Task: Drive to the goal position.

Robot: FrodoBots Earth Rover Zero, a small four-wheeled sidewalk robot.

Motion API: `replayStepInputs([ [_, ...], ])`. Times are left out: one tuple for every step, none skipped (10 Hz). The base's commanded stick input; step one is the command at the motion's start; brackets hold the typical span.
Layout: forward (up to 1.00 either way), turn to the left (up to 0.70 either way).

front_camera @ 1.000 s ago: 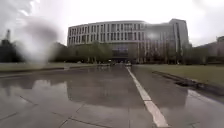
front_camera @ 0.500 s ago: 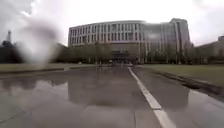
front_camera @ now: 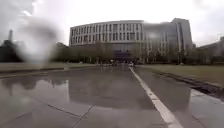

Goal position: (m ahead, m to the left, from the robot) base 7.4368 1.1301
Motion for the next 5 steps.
replayStepInputs([
  [0.70, 0.00],
  [0.70, 0.00],
  [0.70, 0.00],
  [0.70, -0.09],
  [0.70, -0.33],
])
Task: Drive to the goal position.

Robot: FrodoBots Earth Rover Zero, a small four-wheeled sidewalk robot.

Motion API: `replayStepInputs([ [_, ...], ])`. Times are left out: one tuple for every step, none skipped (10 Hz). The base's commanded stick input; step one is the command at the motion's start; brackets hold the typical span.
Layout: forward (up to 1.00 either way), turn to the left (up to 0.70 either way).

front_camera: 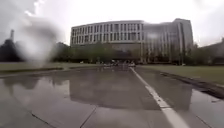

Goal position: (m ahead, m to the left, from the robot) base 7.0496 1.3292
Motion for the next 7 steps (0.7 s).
replayStepInputs([
  [0.70, -0.31],
  [0.70, -0.25],
  [0.70, -0.15],
  [0.70, 0.00],
  [0.70, 0.00],
  [0.70, 0.00],
  [0.70, 0.00],
])
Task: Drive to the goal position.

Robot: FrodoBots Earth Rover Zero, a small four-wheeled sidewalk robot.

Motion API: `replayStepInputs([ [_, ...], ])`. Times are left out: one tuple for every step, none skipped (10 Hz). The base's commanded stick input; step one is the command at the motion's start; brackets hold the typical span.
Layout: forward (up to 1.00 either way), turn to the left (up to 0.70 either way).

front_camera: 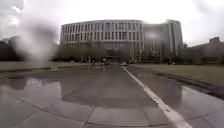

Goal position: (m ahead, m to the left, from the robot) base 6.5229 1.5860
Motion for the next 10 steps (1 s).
replayStepInputs([
  [0.70, 0.00],
  [0.70, -0.19],
  [0.70, -0.32],
  [0.70, -0.26],
  [0.70, -0.01],
  [0.70, 0.00],
  [0.70, 0.00],
  [0.70, 0.00],
  [0.70, 0.00],
  [0.70, 0.00],
])
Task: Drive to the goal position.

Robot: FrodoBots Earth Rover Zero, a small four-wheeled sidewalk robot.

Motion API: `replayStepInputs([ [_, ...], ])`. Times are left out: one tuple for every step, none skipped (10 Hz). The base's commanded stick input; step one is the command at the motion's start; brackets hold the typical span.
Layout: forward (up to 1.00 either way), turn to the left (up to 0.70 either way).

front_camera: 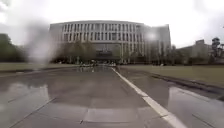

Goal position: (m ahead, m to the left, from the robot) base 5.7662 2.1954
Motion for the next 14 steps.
replayStepInputs([
  [0.70, 0.00],
  [0.70, 0.00],
  [0.70, 0.00],
  [0.70, 0.00],
  [0.70, 0.00],
  [0.70, 0.00],
  [0.70, 0.00],
  [0.70, 0.00],
  [0.70, 0.00],
  [0.70, 0.00],
  [0.70, 0.00],
  [0.70, 0.00],
  [0.70, 0.00],
  [0.70, 0.00],
])
